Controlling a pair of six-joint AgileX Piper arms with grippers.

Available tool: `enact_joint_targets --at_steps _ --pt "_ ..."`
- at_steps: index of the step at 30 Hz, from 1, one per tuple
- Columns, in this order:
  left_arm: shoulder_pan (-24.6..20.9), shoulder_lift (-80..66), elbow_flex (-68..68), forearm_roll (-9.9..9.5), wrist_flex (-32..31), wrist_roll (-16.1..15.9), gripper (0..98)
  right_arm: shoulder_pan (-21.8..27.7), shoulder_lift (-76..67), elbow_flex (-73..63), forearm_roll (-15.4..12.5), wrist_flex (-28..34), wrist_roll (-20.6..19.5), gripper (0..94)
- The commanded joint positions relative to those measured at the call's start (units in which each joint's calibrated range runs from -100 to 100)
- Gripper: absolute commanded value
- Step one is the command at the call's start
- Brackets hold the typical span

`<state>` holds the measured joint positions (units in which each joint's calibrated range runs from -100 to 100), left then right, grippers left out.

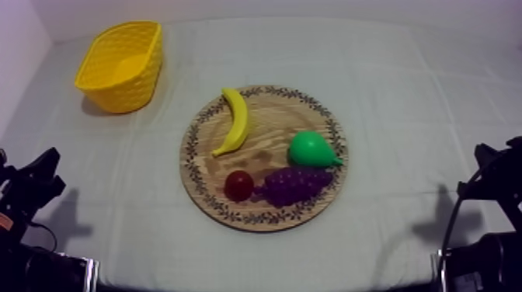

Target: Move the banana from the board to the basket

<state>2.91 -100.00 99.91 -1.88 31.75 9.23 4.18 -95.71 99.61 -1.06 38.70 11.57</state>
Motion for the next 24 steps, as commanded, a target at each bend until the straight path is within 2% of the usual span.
enact_joint_targets --at_steps 1,24 --pt "0.04 0.0 -0.02 0.0 0.01 -0.02 0.1 0.03 -0.05 0.05 0.01 0.01 0.02 0.4" --pt "1.04 0.0 -0.27 0.0 1.53 -1.51 0.1 0.03 -0.05 0.05 0.01 0.01 0.02 0.4"
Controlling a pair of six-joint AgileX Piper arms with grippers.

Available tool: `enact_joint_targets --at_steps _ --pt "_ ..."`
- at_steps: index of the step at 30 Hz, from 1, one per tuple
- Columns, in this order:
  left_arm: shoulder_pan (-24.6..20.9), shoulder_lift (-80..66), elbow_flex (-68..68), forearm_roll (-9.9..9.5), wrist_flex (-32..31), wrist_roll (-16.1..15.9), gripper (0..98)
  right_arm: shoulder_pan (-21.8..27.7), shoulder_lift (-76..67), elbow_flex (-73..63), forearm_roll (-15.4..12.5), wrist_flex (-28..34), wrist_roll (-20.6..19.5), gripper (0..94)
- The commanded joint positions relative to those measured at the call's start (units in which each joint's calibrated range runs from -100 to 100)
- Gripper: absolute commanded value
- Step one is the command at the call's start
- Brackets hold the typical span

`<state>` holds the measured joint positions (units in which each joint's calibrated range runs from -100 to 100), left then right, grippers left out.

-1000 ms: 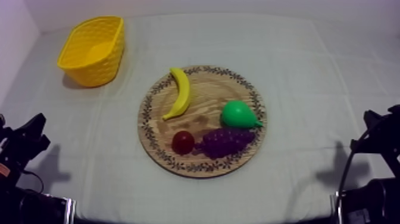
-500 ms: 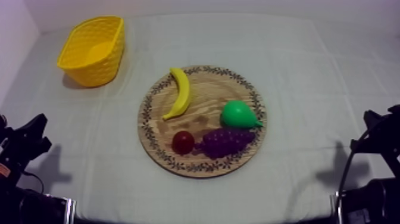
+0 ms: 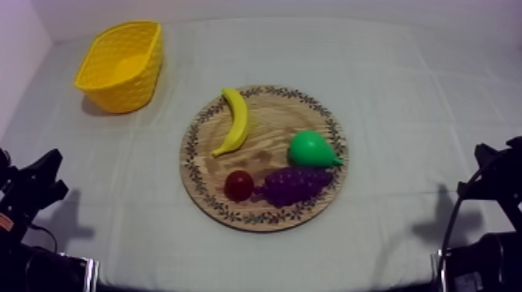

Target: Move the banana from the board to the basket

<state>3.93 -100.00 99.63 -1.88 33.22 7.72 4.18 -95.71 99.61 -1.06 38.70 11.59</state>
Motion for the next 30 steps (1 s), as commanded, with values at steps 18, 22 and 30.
enact_joint_targets --at_steps 18,22,30 --pt "3.58 12.57 -12.75 0.24 1.46 -0.88 0.1 0.03 -0.05 0.05 0.01 0.01 0.01 0.4" --pt "5.61 20.6 -21.6 0.2 1.47 -1.31 0.1 0.03 -0.05 0.05 0.01 0.01 0.01 0.4" --pt "12.23 37.48 -40.34 -2.33 2.73 0.93 0.1 0.03 -0.05 0.05 0.01 0.01 0.01 0.4"
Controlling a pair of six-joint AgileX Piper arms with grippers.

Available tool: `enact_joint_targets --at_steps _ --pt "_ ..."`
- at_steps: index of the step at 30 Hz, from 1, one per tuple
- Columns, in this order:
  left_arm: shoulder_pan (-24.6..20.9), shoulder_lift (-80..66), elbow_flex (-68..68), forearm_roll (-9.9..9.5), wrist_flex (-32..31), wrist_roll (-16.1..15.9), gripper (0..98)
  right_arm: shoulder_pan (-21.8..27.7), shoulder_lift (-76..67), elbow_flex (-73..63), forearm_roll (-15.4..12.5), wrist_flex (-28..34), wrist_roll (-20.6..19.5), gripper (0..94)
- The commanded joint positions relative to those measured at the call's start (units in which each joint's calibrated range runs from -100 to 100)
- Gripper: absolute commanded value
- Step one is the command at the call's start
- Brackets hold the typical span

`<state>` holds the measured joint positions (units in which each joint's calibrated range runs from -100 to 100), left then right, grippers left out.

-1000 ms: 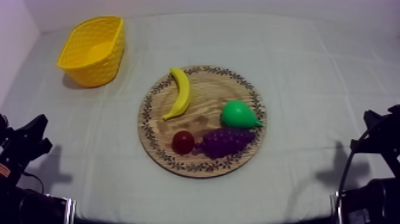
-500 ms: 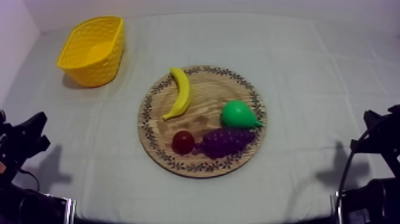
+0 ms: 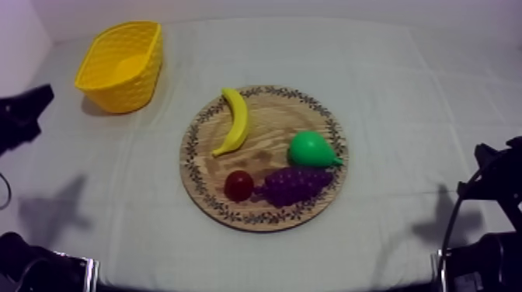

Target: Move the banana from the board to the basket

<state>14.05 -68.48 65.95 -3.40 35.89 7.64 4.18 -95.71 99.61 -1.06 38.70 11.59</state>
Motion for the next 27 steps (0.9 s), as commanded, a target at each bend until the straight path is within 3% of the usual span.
enact_joint_targets --at_steps 1,5,14,20,27 --pt "3.48 7.96 -8.61 -1.79 0.11 2.05 0.1 0.03 -0.05 0.05 0.01 0.01 0.01 0.4" --pt "8.18 15.94 -15.58 -4.64 0.28 5.96 0.1 0.03 -0.05 0.05 0.01 0.01 0.01 0.4" --pt "15.06 34.46 -30.43 -6.74 3.25 11.71 0.2 0.03 -0.05 0.05 0.01 0.01 0.01 0.4" --pt "16.6 45.95 -38.38 -6.29 7.85 13.25 0.2 0.03 -0.05 0.05 0.01 0.01 0.01 0.4" --pt "16.62 56.16 -43.9 -3.02 13.38 12.63 0.5 0.03 -0.05 0.05 0.01 0.01 0.01 0.4"
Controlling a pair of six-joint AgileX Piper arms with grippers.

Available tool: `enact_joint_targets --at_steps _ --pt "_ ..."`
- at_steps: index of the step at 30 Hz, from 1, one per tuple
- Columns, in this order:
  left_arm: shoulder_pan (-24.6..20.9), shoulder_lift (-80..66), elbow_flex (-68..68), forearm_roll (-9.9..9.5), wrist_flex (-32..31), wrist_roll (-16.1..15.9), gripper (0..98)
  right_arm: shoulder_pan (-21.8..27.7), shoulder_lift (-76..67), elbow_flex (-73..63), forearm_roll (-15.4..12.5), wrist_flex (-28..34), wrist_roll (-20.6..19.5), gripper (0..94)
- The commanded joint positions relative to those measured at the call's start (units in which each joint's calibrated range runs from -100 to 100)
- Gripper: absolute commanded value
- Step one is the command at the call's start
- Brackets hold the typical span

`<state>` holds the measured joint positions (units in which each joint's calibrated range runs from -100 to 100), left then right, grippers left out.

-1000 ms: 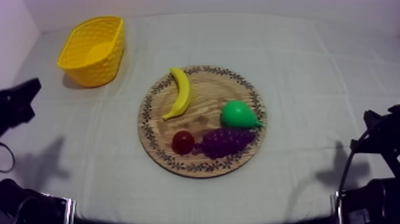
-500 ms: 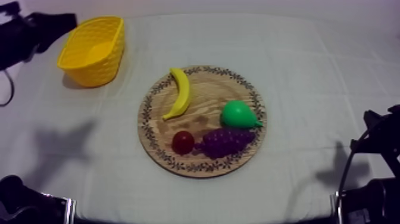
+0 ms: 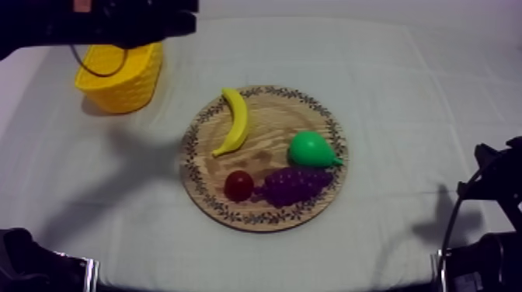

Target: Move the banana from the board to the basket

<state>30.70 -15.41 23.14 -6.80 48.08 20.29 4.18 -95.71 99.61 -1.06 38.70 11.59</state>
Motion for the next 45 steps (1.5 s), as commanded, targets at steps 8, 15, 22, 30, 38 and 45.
enact_joint_targets --at_steps 8,15,22,30,38,45 --pt "-0.43 10.21 -2.93 3.5 6.87 -0.32 2.0 0.03 -0.05 0.05 0.01 0.01 0.01 0.4" --pt "-0.61 12.54 -0.18 4.64 7.47 -0.39 4.2 0.03 -0.05 0.05 0.01 0.01 0.01 0.4" --pt "-0.95 13.89 -0.44 5.54 6.9 -1.45 37.7 0.03 -0.05 0.05 0.01 0.01 0.01 0.4" --pt "-1.21 15.35 -0.89 5.82 6.45 -1.44 62.3 0.03 -0.05 0.05 0.01 0.01 0.01 0.4" --pt "-1.34 18.56 -1.69 6.23 5.63 -0.67 61.3 0.03 -0.05 0.05 0.01 0.01 0.01 0.4" --pt "-1.41 24.41 -2.45 7.99 4.07 -0.57 60.2 0.03 -0.05 0.05 0.01 0.01 0.01 0.4"
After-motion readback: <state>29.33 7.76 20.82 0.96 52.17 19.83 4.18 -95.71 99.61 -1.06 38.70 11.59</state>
